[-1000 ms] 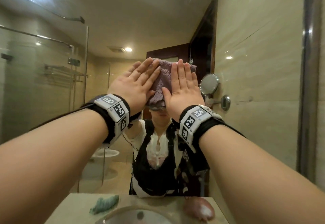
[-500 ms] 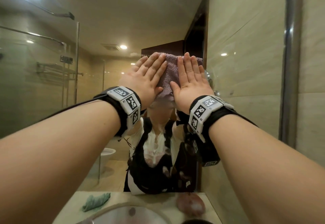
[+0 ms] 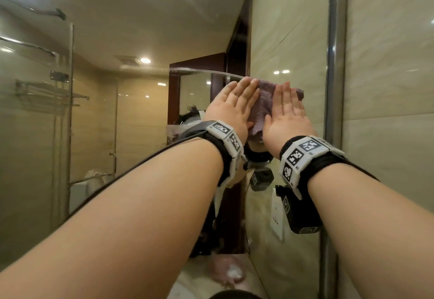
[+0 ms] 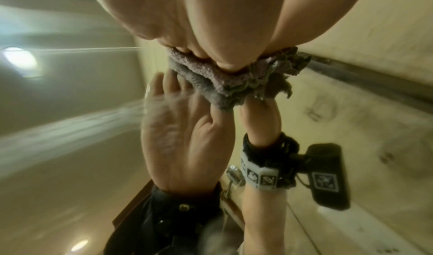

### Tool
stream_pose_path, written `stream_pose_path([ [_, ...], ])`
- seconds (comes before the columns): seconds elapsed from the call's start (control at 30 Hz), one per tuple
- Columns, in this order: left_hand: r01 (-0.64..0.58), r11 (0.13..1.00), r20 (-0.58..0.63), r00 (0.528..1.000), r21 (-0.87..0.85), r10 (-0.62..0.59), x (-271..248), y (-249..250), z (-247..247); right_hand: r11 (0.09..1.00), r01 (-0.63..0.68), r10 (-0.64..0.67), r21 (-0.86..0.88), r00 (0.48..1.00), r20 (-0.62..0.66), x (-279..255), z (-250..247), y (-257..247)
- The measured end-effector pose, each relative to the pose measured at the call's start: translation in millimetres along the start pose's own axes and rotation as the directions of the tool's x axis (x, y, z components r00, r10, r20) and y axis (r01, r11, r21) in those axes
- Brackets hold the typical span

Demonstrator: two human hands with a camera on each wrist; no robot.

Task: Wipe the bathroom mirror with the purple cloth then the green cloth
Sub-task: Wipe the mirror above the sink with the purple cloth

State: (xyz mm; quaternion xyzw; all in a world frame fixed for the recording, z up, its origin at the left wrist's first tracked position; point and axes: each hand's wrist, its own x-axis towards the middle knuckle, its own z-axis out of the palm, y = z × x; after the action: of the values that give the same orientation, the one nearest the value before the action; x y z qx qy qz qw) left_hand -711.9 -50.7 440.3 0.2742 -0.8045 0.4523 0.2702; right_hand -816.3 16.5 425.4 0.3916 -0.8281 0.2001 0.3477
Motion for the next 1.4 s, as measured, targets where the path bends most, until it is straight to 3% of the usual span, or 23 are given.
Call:
stream_pose_path([
  [0.23,-0.067,0.997,-0.067,0.995,0.023,0.068,26,39,-3,0.983,-0.129,0.125,0.128,0.991,0.040,-5,2,40],
  [0.5,-0.053,0.995,-0.066,0.996,0.088,0.059,26,23,-5,0.959,-0.097,0.083,0.266,0.994,0.065,5,-11,33],
  [0.67,0.005,0.996,0.025,1.000,0.087,-0.008,16,-15,-15,0.975,-0.035,0.031,0.220,0.999,0.019,20,-21,-5],
  [0.9,0.131,0.985,0.063,0.988,0.116,-0.139,-14,-80,3,0.986,0.092,-0.082,0.137,0.994,-0.077,31,-24,-78],
  [1.07,0.208,0.967,0.120,0.967,0.149,-0.226,-42,-128,16,0.973,0.189,-0.170,0.128,0.974,-0.149,32,-23,-137],
  [1.4,0.321,0.930,0.243,0.902,0.177,-0.357,-98,-189,46,0.937,0.328,-0.308,0.125,0.939,-0.154,17,-18,-228],
])
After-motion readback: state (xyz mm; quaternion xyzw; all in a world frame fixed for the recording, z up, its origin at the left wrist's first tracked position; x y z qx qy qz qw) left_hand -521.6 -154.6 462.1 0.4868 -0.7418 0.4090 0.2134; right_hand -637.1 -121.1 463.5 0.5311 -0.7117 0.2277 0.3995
